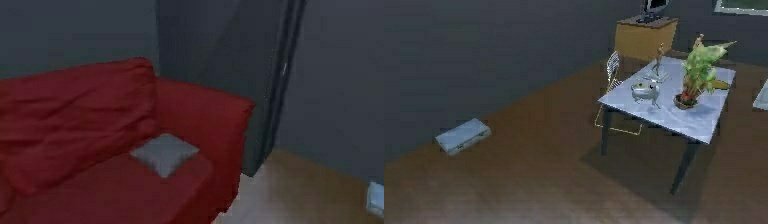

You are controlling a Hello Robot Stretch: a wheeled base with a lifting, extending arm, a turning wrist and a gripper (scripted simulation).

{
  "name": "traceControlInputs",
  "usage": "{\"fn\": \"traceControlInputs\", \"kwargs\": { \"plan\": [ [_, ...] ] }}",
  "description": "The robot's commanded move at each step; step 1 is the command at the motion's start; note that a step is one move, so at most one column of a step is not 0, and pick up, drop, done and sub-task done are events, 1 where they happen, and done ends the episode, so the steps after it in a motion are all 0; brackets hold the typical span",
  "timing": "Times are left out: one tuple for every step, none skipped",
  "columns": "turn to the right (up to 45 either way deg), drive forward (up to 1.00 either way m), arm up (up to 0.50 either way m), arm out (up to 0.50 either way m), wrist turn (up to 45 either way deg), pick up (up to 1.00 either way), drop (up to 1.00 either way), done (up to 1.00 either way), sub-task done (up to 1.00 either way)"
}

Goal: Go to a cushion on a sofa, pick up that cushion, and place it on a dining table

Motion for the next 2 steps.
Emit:
{"fn": "traceControlInputs", "kwargs": {
  "plan": [
    [-45.0, 0.0, 0.0, 0.0, 0.0, 0.0, 0.0, 0.0, 0.0],
    [-45.0, 0.0, 0.0, 0.0, 0.0, 0.0, 0.0, 0.0, 0.0]
  ]
}}
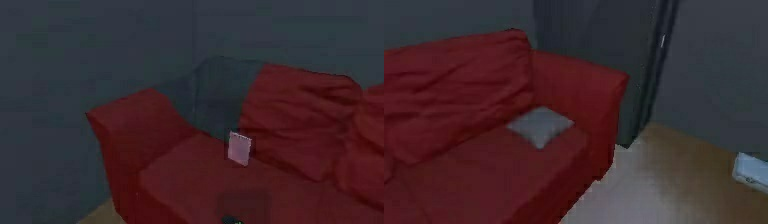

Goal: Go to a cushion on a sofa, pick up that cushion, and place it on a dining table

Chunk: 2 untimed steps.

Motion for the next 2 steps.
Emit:
{"fn": "traceControlInputs", "kwargs": {
  "plan": [
    [45.0, 0.0, 0.0, 0.0, 0.0, 0.0, 0.0, 0.0, 0.0],
    [36.0, 0.0, 0.0, 0.0, 0.0, 0.0, 0.0, 0.0, 0.0]
  ]
}}
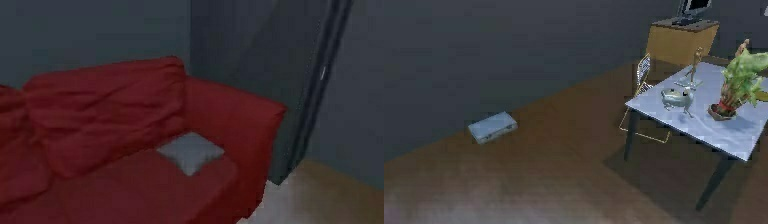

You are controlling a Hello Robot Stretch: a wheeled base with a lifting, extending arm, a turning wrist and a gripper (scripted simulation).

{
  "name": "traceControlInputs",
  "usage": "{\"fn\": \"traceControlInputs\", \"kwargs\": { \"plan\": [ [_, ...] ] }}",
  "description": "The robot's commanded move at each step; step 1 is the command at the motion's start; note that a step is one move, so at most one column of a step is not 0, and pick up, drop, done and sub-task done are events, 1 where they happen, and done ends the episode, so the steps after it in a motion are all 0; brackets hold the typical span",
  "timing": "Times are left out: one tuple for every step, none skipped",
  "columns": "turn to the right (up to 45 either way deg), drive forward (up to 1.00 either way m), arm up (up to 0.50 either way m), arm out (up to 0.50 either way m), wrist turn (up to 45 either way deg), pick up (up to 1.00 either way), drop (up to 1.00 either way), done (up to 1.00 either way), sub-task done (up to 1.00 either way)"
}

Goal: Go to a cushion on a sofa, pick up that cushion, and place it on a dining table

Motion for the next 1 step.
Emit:
{"fn": "traceControlInputs", "kwargs": {
  "plan": [
    [0.0, 0.35, 0.0, 0.0, 0.0, 0.0, 0.0, 0.0, 0.0]
  ]
}}
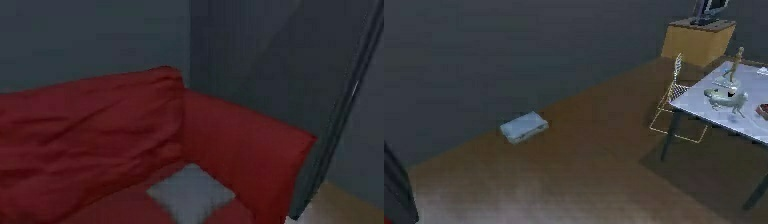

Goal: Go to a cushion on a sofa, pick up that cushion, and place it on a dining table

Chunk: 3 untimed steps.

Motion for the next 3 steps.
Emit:
{"fn": "traceControlInputs", "kwargs": {
  "plan": [
    [-45.0, 0.0, 0.0, 0.0, 0.0, 0.0, 0.0, 0.0, 0.0],
    [-39.0, 0.0, 0.0, 0.0, 0.0, 0.0, 0.0, 0.0, 0.0],
    [0.0, 0.0, 0.5, 0.0, 0.0, 0.0, 0.0, 0.0, 0.0]
  ]
}}
